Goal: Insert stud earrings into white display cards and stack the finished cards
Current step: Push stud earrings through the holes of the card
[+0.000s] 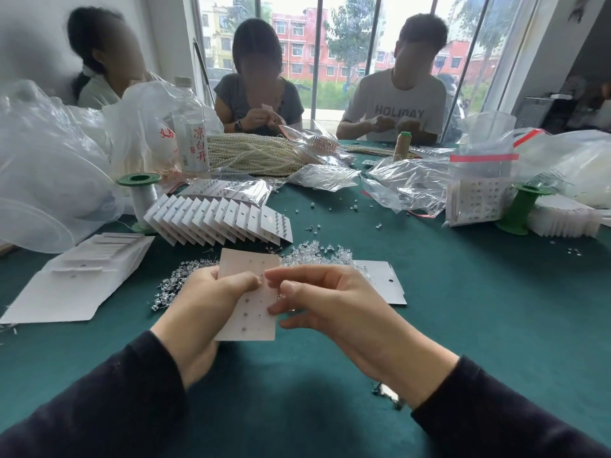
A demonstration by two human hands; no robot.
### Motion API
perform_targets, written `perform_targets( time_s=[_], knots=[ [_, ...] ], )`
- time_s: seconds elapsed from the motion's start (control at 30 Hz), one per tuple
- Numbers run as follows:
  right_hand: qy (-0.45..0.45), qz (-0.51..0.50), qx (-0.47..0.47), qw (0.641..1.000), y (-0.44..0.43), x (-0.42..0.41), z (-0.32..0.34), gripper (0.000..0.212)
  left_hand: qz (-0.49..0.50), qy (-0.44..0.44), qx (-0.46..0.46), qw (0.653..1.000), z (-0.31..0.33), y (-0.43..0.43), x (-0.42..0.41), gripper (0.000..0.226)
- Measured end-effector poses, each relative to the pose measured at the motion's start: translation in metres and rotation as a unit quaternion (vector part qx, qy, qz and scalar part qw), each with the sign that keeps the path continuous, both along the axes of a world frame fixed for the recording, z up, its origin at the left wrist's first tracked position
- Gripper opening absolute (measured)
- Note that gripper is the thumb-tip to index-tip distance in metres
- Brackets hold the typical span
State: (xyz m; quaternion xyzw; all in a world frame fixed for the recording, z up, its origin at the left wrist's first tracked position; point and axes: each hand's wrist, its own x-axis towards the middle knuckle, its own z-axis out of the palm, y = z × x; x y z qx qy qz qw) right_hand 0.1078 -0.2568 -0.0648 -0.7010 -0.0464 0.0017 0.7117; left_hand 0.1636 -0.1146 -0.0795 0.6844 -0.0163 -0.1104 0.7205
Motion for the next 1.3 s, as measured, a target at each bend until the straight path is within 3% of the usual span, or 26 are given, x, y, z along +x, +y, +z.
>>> perform_targets(
  time_s=[0.03,0.07,0.13,0.17,0.2,0.33,0.57,0.73,0.97,1.3],
  knots=[
    [-0.053,-0.038,-0.099,0.993,-0.005,0.003,-0.002,0.015,0.004,0.001,0.006,1.0,-0.001,0.001,0.001,0.012],
    [-0.108,-0.086,-0.232,0.963,-0.01,0.007,-0.005,0.014,0.007,0.001,0.01,1.0,-0.001,0.002,0.002,0.011],
    [-0.156,-0.145,-0.475,0.854,-0.024,0.016,-0.011,0.022,0.014,0.002,0.013,1.0,-0.002,0.002,0.002,0.009],
    [-0.142,-0.152,-0.54,0.816,-0.031,0.02,-0.015,0.026,0.02,0.004,0.017,1.0,-0.002,0.002,0.002,0.01],
    [-0.116,-0.149,-0.569,0.8,-0.037,0.023,-0.018,0.027,0.025,0.006,0.021,0.999,-0.002,0.002,0.002,0.01],
    [-0.093,-0.145,-0.549,0.818,-0.046,0.029,-0.022,0.018,0.029,0.017,0.027,0.999,-0.001,0.002,0.001,0.008],
    [-0.131,-0.17,-0.561,0.8,-0.039,0.036,-0.026,0.011,0.006,0.024,0.021,0.999,-0.002,-0.001,-0.003,0.013],
    [-0.138,-0.203,-0.485,0.839,-0.041,0.038,-0.024,0.005,0.01,0.023,0.012,1.0,-0.004,-0.001,-0.001,0.007],
    [-0.121,-0.261,-0.436,0.853,-0.046,0.039,-0.022,0.009,0.011,0.033,0.003,0.999,-0.004,-0.001,0.0,0.009],
    [-0.118,-0.255,-0.399,0.873,-0.044,0.036,-0.02,0.013,0.014,0.03,0.022,0.999,-0.001,-0.003,-0.003,0.008]
  ],
)
